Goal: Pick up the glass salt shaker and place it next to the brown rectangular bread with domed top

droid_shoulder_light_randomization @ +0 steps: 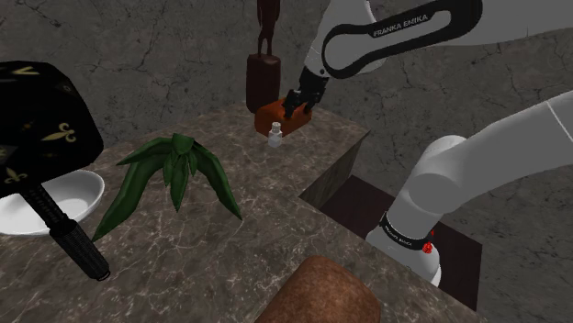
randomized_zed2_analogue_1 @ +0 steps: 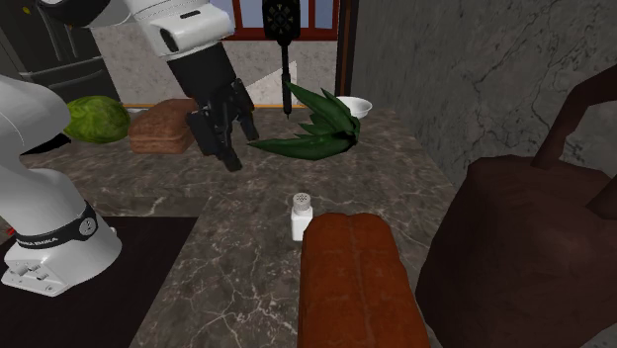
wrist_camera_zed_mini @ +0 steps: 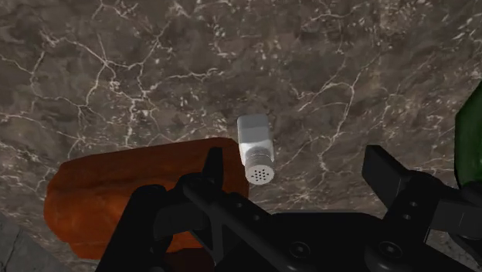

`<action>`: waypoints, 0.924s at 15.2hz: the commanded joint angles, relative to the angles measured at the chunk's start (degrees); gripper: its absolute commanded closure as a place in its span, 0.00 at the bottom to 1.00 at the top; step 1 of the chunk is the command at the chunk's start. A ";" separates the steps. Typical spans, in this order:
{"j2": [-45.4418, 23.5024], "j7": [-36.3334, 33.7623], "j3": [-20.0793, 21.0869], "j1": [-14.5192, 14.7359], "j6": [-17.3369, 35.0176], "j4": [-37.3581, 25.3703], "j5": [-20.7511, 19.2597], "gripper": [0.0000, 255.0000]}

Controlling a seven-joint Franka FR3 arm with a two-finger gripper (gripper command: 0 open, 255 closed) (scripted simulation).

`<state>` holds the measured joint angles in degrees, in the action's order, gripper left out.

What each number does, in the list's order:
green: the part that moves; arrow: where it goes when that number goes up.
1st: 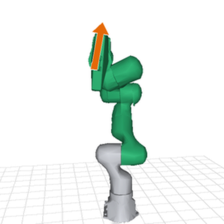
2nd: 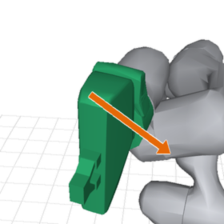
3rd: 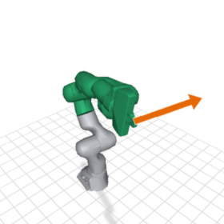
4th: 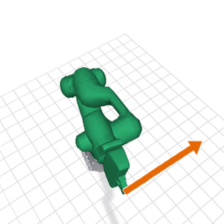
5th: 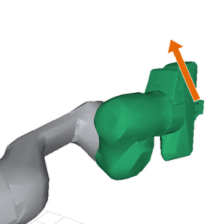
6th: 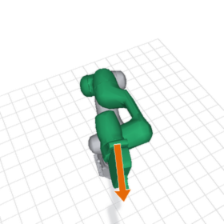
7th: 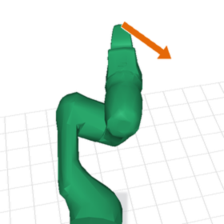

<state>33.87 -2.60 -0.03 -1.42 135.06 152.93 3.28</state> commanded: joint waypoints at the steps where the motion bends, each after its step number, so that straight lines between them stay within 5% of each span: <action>1: -4.50 0.16 0.04 -0.38 5.99 0.45 -0.41 0.00; 8: -21.29 -1.44 1.13 -2.12 24.90 -0.33 -2.90 0.00; 14: -26.75 -1.70 1.23 -2.29 29.68 -1.10 -3.25 0.00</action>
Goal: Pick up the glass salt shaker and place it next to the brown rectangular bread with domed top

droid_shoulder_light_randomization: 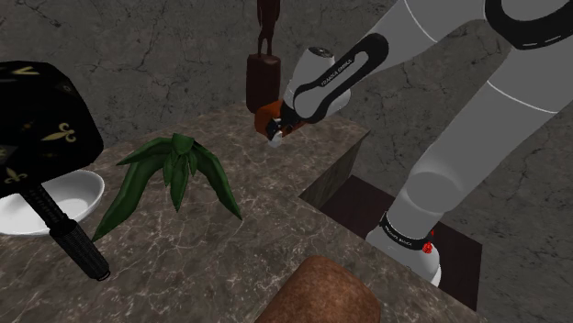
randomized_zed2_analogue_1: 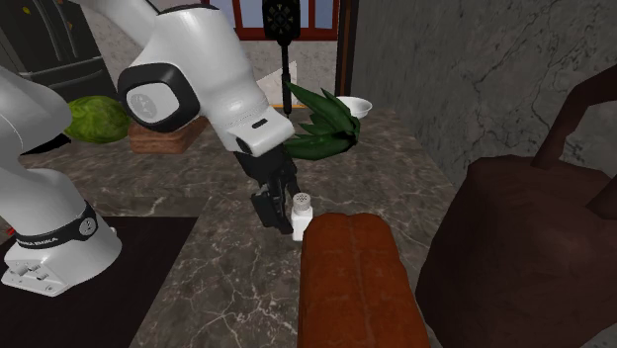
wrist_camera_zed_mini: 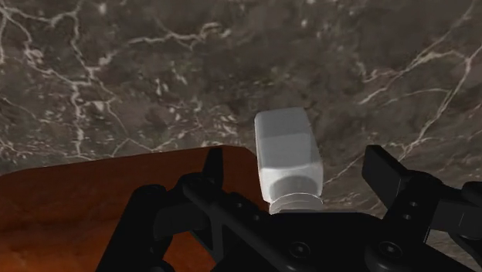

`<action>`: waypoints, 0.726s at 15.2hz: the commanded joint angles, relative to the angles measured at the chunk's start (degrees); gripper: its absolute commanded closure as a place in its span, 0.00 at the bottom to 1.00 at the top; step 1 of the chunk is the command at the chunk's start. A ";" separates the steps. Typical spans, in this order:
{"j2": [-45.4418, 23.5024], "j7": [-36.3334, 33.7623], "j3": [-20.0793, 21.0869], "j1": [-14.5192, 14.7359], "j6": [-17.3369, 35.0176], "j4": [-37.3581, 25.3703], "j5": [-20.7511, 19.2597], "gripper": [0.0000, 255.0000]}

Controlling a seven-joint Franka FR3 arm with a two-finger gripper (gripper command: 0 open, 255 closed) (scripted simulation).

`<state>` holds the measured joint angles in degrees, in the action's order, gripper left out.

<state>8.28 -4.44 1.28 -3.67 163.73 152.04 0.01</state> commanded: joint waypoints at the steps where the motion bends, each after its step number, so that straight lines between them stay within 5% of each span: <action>1: -2.17 0.11 -0.07 -0.06 1.83 -0.38 -0.04 0.00; 10: -3.75 0.02 -0.06 -0.10 3.10 -0.69 -0.15 0.00; 11: -3.75 0.02 -0.06 -0.10 3.10 -0.69 -0.15 1.00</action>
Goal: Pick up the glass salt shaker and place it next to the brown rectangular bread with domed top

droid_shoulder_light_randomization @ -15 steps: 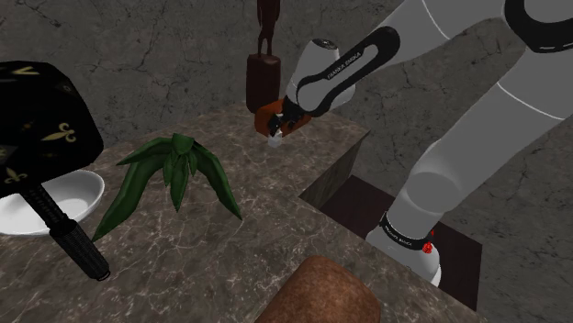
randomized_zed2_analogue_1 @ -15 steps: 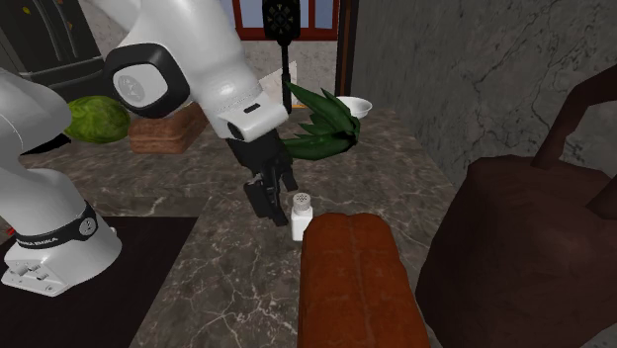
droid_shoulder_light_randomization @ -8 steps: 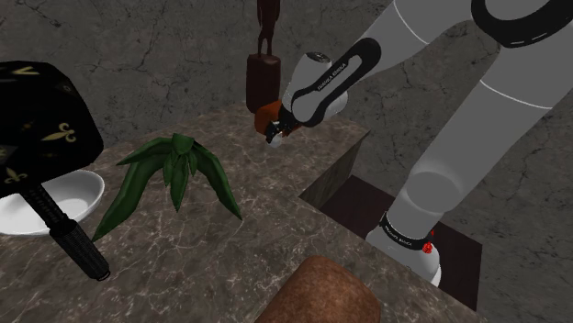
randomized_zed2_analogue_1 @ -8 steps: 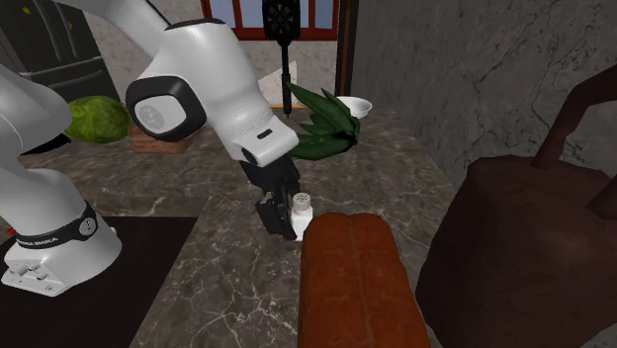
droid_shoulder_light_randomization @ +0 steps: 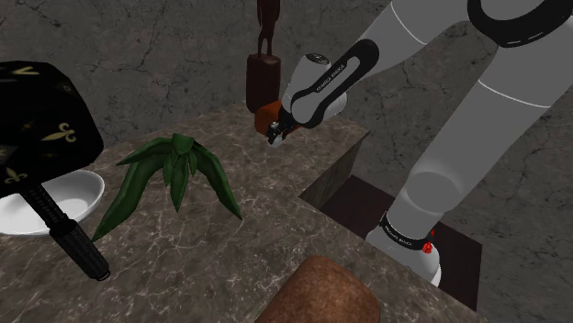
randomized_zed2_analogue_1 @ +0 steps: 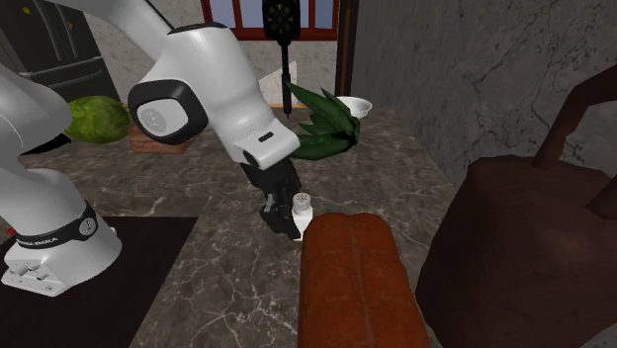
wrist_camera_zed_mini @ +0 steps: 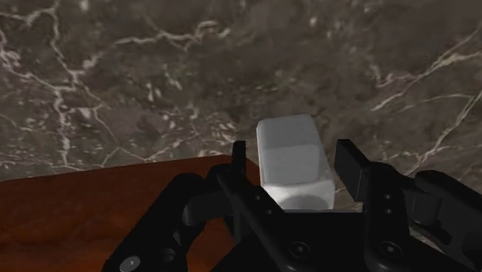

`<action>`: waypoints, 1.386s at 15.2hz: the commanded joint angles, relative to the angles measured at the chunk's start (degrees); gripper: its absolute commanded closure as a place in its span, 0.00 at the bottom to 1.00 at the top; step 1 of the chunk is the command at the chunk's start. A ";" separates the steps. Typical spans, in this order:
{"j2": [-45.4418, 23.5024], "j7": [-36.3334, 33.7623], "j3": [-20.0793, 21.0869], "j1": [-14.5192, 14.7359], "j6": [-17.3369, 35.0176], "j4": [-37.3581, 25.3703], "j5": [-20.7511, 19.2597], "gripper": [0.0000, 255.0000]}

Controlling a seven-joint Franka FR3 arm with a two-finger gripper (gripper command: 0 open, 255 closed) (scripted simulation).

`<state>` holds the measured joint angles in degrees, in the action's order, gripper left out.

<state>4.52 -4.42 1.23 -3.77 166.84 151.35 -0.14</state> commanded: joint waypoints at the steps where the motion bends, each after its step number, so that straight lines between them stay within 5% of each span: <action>1: 0.00 0.00 0.00 0.00 0.00 0.00 0.00 1.00; 9: -0.01 0.00 0.00 0.00 0.01 -0.01 0.00 1.00; 21: 8.40 0.31 -0.11 0.15 -11.00 -2.61 0.40 1.00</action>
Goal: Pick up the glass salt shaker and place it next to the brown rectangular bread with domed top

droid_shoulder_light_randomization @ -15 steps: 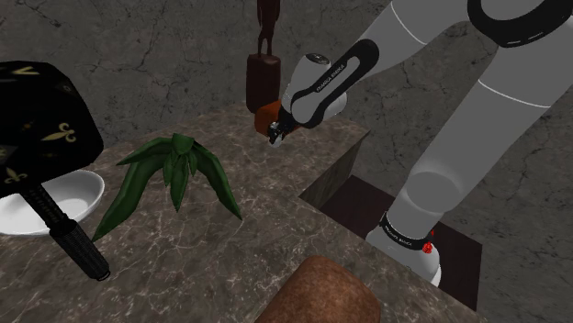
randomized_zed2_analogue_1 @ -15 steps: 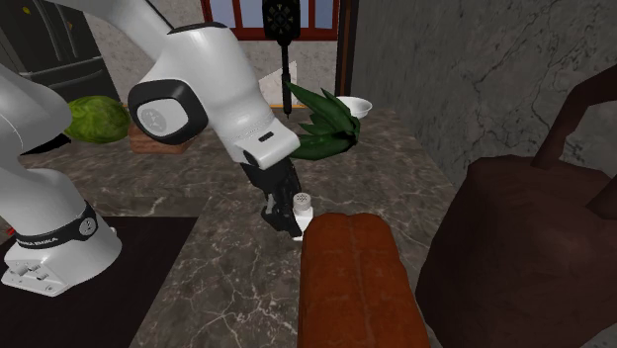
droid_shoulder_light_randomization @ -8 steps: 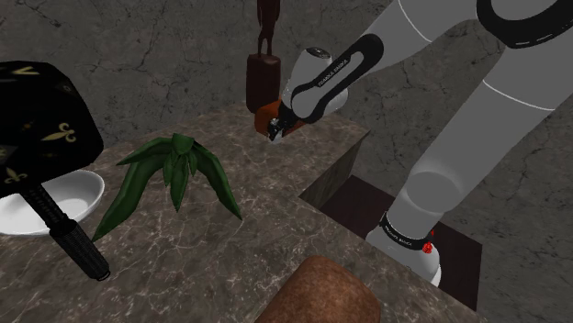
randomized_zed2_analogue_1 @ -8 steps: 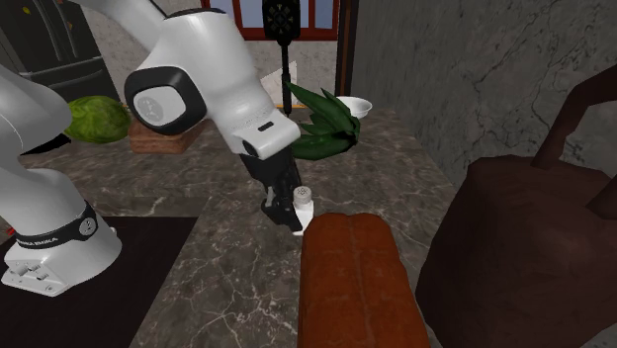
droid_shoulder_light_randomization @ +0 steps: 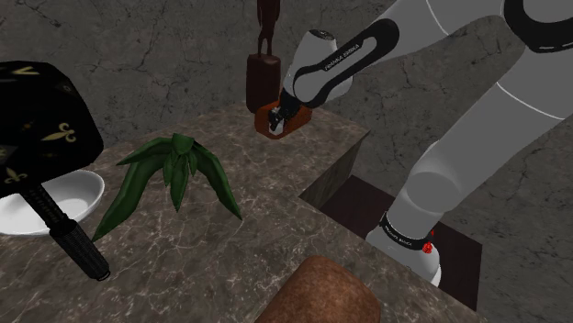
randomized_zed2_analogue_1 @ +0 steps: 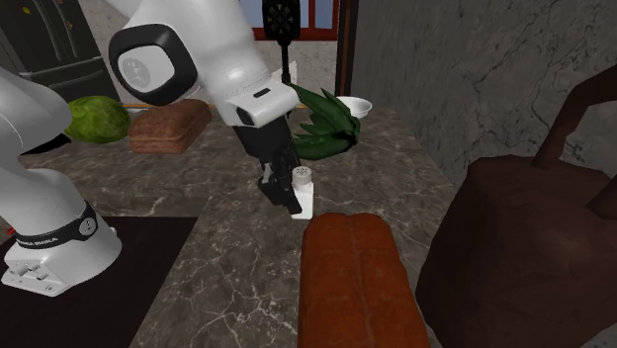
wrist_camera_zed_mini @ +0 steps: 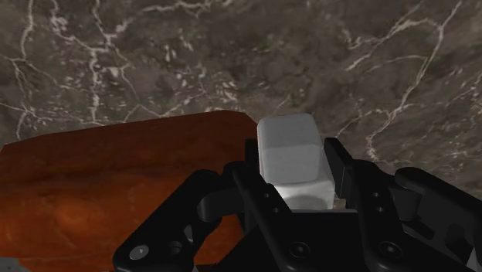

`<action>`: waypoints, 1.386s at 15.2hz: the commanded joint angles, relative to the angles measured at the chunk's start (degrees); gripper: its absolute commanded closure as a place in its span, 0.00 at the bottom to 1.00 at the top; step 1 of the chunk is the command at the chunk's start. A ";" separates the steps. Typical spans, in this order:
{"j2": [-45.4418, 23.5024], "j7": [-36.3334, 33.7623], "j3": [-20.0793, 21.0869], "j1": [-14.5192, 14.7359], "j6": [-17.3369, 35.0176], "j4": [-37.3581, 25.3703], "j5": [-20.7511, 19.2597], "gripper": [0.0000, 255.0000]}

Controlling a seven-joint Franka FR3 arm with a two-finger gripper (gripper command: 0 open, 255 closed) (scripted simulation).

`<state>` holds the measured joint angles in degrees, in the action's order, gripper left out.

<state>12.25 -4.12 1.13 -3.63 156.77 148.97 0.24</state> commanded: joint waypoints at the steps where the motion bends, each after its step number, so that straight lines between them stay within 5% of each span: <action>1: 1.27 0.03 -0.02 0.02 -1.84 -0.54 0.04 1.00; 21: 9.79 0.14 -0.15 0.07 -19.21 -9.38 0.14 1.00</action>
<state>21.79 -3.96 0.96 -3.57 138.47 140.21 0.38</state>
